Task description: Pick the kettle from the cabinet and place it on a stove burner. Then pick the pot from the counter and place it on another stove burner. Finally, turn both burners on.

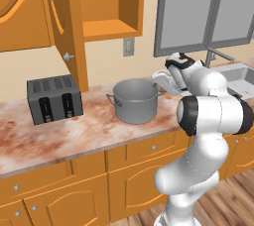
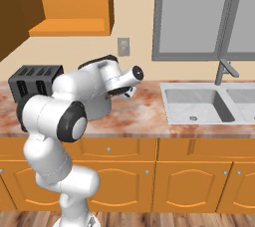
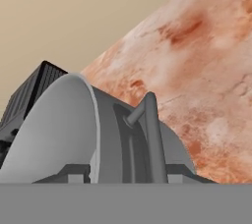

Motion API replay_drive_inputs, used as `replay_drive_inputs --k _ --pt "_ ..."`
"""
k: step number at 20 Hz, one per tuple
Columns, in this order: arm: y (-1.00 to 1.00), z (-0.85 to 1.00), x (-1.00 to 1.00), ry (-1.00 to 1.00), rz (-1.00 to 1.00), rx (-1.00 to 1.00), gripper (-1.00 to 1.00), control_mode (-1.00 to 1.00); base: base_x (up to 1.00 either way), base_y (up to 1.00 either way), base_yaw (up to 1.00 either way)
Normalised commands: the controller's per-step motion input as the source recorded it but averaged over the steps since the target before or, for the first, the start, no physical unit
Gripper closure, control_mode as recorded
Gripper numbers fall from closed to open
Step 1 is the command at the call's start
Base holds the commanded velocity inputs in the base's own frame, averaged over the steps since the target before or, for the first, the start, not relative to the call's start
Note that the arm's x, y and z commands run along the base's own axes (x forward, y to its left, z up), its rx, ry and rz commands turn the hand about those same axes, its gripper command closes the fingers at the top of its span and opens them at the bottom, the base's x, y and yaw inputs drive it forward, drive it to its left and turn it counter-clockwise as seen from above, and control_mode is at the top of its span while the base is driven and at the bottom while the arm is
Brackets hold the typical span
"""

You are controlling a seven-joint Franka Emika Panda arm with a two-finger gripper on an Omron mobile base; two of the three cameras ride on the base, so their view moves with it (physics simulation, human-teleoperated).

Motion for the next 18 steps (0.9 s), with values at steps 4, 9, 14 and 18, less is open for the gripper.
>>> replay_drive_inputs --k 4,9,14,18 --pt "-0.28 0.23 -0.3 0.0 0.0 0.0 1.0 -1.0 0.0 0.0 0.0" --pt "-0.26 0.2 -0.28 0.0 0.0 0.0 1.0 -1.0 0.0 0.0 0.0" --pt "-0.26 0.18 -0.28 0.0 0.0 0.0 1.0 -1.0 0.0 0.0 0.0" --pt "-0.24 0.1 -0.31 0.0 0.0 0.0 1.0 -1.0 0.0 0.0 0.0"
